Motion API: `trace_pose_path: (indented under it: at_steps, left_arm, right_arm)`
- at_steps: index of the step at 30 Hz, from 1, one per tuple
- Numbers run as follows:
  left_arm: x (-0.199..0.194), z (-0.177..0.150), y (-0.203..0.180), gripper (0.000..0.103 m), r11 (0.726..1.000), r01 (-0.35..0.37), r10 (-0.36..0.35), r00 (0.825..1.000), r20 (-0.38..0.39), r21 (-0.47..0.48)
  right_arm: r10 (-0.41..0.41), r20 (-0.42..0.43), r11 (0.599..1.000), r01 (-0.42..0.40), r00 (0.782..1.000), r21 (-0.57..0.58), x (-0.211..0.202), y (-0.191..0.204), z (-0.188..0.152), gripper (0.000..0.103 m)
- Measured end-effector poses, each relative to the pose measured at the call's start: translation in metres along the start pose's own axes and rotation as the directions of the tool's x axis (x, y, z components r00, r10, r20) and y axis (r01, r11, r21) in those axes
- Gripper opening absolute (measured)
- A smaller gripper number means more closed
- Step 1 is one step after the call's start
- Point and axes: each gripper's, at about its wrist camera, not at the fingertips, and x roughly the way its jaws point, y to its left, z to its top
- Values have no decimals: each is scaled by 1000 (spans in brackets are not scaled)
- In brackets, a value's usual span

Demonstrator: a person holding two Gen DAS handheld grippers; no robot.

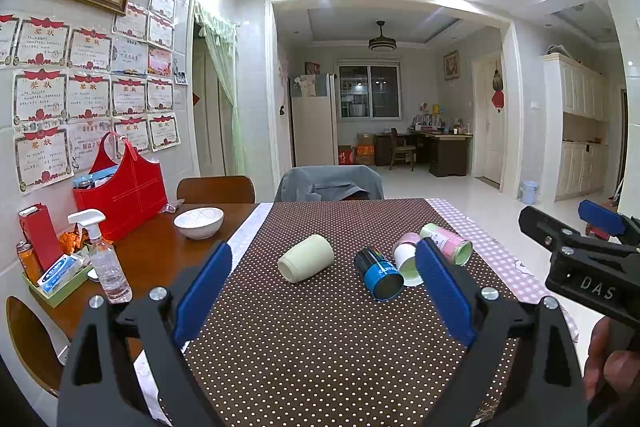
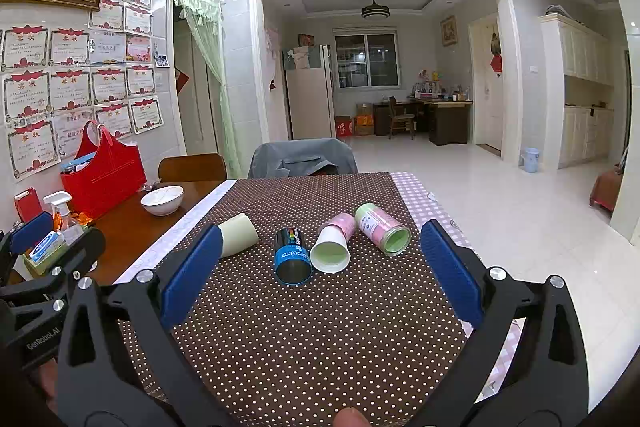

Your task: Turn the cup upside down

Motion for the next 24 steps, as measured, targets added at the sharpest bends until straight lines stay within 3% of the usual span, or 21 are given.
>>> trace_pose_path:
  at_steps: [24]
  left_arm:
    - [19, 8, -2, 92, 1000, 21, -21, 1000, -18, 6]
  right_arm:
    - [-8, -15, 1000, 8, 1000, -6, 16, -1, 7, 97]
